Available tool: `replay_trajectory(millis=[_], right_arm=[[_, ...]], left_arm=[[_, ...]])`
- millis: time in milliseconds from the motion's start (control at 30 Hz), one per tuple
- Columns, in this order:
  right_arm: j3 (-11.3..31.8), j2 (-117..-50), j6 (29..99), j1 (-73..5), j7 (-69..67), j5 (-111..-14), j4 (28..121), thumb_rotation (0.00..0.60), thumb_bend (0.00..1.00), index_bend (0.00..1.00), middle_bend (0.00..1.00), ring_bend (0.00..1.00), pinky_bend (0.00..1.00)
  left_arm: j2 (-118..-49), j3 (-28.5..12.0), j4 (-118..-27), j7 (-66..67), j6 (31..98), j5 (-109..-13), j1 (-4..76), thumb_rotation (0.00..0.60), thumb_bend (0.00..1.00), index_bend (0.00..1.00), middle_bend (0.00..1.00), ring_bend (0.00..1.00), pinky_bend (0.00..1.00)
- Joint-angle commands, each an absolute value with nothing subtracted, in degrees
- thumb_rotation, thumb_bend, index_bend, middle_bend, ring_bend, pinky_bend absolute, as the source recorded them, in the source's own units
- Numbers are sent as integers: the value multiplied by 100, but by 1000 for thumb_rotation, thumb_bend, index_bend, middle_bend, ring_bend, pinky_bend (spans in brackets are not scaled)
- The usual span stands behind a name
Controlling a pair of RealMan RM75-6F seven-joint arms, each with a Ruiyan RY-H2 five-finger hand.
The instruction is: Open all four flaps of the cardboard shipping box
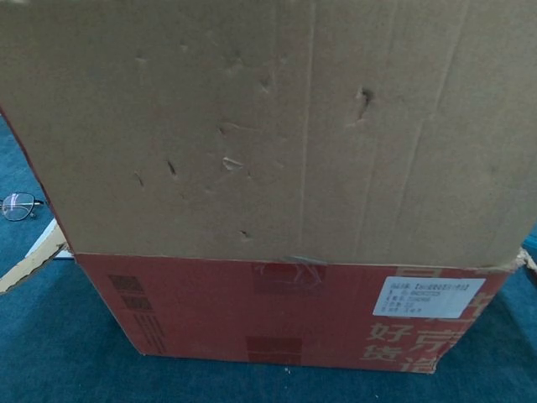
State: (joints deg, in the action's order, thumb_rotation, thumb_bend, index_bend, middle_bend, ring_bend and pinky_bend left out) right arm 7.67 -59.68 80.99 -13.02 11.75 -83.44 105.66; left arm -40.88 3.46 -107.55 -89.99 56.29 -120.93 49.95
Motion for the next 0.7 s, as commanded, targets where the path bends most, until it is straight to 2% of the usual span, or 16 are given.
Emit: replay_trajectory(millis=[33, 267, 600, 700], right_arm=[[768, -5966, 8101, -1302, 1175, -8348, 10572, 600, 620, 128, 114, 0, 0], [758, -5968, 8089, -1301, 1165, -8355, 10583, 600, 620, 128, 114, 0, 0], [757, -5957, 8115, -1282, 1124, -8368, 10576, 600, 620, 128, 114, 0, 0], [757, -5950, 8132, -1269, 1099, -8372, 10570, 600, 620, 128, 114, 0, 0]], left_arm=[[-3971, 828, -10426, -9684, 6122, -12650, 5299, 146, 50, 455, 0, 0, 0], [-4002, 1252, -10220, -10000, 6470, -12980, 5560, 138, 50, 455, 0, 0, 0], [-4000, 1643, -10306, -9482, 6240, -13176, 5833, 136, 50, 455, 0, 0, 0], [-3952, 1654, -10337, -9248, 6239, -13011, 5840, 136, 50, 455, 0, 0, 0]])
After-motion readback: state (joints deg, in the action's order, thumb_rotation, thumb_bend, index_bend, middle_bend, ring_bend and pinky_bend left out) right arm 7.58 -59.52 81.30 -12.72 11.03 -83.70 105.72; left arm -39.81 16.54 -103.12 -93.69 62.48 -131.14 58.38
